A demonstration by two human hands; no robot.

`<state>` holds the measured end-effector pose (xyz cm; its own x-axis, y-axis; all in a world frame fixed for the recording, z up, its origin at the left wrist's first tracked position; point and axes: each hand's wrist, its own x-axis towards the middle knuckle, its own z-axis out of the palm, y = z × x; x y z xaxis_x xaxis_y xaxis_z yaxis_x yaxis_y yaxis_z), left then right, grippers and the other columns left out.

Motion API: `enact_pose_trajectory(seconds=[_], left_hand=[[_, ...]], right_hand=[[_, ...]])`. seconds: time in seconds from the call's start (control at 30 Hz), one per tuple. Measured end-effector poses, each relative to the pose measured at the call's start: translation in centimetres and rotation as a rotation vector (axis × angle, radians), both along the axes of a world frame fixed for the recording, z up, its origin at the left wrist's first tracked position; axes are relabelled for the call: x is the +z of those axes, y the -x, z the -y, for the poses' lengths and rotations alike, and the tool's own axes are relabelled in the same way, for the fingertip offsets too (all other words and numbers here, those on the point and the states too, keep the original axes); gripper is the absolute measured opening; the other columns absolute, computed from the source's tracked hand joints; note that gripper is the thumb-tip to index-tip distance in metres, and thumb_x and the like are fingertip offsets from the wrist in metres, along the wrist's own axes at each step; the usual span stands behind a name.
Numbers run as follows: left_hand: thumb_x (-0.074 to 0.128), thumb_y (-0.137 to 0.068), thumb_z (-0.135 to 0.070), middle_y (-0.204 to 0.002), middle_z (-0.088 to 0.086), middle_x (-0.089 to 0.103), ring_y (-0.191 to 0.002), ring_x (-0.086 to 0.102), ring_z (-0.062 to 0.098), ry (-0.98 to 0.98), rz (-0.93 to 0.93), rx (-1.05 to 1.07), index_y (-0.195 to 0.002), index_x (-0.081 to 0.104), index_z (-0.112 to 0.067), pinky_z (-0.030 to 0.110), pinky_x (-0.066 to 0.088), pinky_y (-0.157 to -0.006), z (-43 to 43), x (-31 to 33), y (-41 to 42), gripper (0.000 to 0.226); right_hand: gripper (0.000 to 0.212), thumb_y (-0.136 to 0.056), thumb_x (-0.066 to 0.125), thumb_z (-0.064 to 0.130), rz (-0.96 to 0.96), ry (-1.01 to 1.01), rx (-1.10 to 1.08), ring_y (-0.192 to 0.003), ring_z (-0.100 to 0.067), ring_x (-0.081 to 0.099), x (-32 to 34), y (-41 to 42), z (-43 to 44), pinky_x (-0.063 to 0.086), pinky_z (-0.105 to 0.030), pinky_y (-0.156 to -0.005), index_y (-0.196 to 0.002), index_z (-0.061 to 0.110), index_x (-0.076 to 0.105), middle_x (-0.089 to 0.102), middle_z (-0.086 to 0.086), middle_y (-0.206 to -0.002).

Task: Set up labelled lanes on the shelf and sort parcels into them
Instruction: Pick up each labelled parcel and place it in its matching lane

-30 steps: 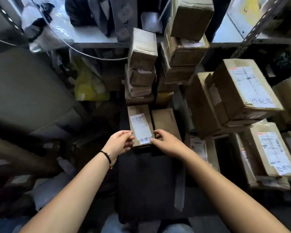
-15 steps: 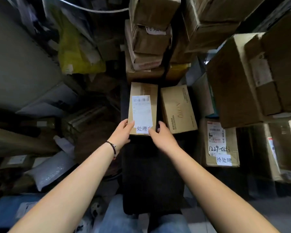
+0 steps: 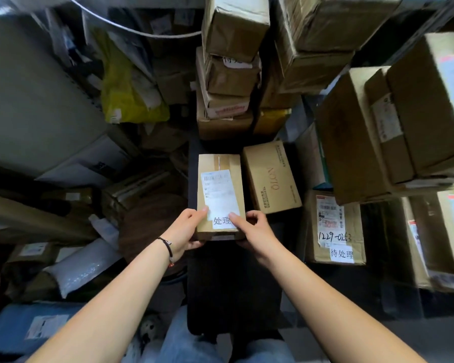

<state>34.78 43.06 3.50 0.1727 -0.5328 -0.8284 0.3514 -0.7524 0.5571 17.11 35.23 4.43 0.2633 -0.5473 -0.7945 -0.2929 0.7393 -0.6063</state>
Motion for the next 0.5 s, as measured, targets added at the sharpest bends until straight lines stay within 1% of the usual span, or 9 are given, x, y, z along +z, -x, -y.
enact_pose_trajectory(seconds=[0.1,0.17,0.2,0.27,0.3,0.33,0.4,0.47,0.5], left_hand=[[0.065,-0.090,-0.051,-0.112,0.003,0.070,-0.092,0.067,0.013,0.067,-0.022,0.048,-0.114,0.054,-0.014,0.031,0.055,-0.067,-0.8,2.0,0.1,0.045],[0.070,-0.087,-0.049,-0.115,0.008,0.068,-0.096,0.067,0.016,0.153,-0.004,0.086,-0.109,0.053,-0.018,0.035,0.056,-0.071,-1.1,4.0,0.3,0.042],[0.074,-0.083,-0.050,-0.118,0.011,0.067,-0.098,0.067,0.018,0.185,0.012,0.106,-0.107,0.054,-0.019,0.037,0.057,-0.073,-1.2,5.1,0.3,0.044],[0.077,-0.077,-0.050,-0.116,0.011,0.065,-0.099,0.064,0.019,0.250,0.040,0.150,-0.106,0.056,-0.021,0.035,0.057,-0.071,-1.1,7.4,0.5,0.046],[0.077,-0.080,-0.046,-0.113,0.009,0.064,-0.097,0.062,0.020,0.293,0.056,0.171,-0.106,0.055,-0.021,0.031,0.056,-0.067,-1.1,8.7,0.8,0.043],[0.075,-0.085,-0.041,-0.111,0.007,0.064,-0.095,0.061,0.019,0.334,0.079,0.190,-0.107,0.055,-0.020,0.029,0.055,-0.063,-1.1,10.1,1.2,0.036],[0.069,-0.091,-0.032,-0.107,0.003,0.065,-0.089,0.062,0.015,0.394,0.115,0.227,-0.106,0.054,-0.020,0.028,0.055,-0.060,-1.0,12.2,1.9,0.024],[0.074,-0.087,-0.031,-0.102,-0.002,0.066,-0.083,0.064,0.011,0.458,0.157,0.248,-0.104,0.055,-0.022,0.028,0.053,-0.064,-1.1,14.1,2.5,0.028],[0.078,-0.082,-0.033,-0.100,-0.003,0.066,-0.082,0.064,0.009,0.486,0.169,0.255,-0.103,0.055,-0.022,0.028,0.053,-0.064,-1.2,15.0,2.9,0.033]], right_hand=[[0.047,-0.083,0.083,0.027,0.082,0.026,0.003,-0.105,-0.022,0.072,2.4,0.9,0.1,0.059,-0.042,-0.092,-0.116,0.027,0.050,0.067,-0.007,-0.122],[0.048,-0.083,0.082,0.024,0.140,0.070,0.023,-0.109,-0.023,0.070,4.4,1.6,0.1,0.057,-0.048,-0.097,-0.117,0.031,0.050,0.066,-0.004,-0.123],[0.049,-0.084,0.081,0.023,0.162,0.102,0.032,-0.110,-0.022,0.070,5.5,1.7,0.3,0.058,-0.047,-0.094,-0.120,0.031,0.050,0.064,-0.001,-0.123],[0.054,-0.085,0.079,0.019,0.223,0.164,0.032,-0.107,-0.018,0.070,7.8,2.1,0.6,0.060,-0.033,-0.075,-0.129,0.027,0.049,0.063,-0.001,-0.125],[0.055,-0.085,0.078,0.016,0.258,0.190,0.028,-0.105,-0.015,0.070,8.8,2.4,0.8,0.058,-0.027,-0.070,-0.131,0.024,0.049,0.063,-0.002,-0.125],[0.055,-0.085,0.078,0.013,0.294,0.216,0.032,-0.106,-0.015,0.070,9.9,2.7,1.0,0.057,-0.025,-0.069,-0.132,0.023,0.049,0.064,-0.003,-0.125],[0.059,-0.080,0.084,0.018,0.349,0.271,0.046,-0.113,-0.017,0.068,11.4,3.3,1.4,0.059,-0.029,-0.079,-0.129,0.025,0.053,0.065,-0.004,-0.125],[0.068,-0.067,0.089,0.032,0.386,0.322,0.059,-0.117,-0.020,0.067,12.9,3.8,1.6,0.059,-0.036,-0.087,-0.126,0.030,0.057,0.066,-0.003,-0.127],[0.069,-0.064,0.088,0.035,0.396,0.340,0.064,-0.117,-0.021,0.067,13.6,4.1,1.6,0.059,-0.035,-0.083,-0.126,0.032,0.058,0.066,-0.003,-0.128]])
